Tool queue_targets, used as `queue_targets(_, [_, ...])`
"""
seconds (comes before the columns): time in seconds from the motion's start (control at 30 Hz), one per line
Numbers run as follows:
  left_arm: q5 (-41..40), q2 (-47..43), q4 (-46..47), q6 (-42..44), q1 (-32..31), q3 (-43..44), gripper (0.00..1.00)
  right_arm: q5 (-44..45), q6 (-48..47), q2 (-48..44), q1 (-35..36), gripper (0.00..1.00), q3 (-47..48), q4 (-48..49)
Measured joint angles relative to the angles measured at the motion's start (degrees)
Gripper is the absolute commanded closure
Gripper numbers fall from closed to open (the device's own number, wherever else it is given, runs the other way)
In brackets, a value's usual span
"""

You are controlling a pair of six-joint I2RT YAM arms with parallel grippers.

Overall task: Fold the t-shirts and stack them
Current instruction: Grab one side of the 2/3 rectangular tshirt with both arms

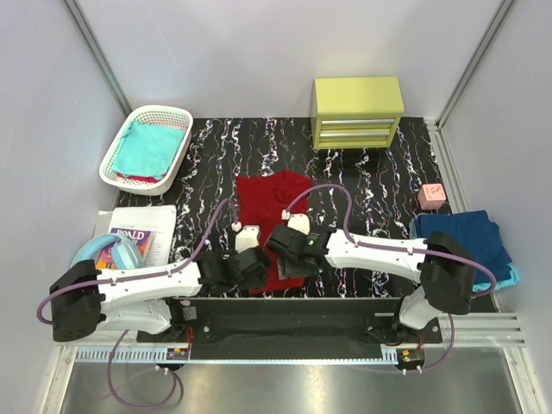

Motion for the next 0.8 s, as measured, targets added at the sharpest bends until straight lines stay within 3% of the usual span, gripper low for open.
queue_targets(0.8, [0.57, 4.02, 2.6, -2.73, -0.79, -2.29, 0.52, -1.9, 0.94, 4.35, 0.07, 0.38, -7.48, 4.09])
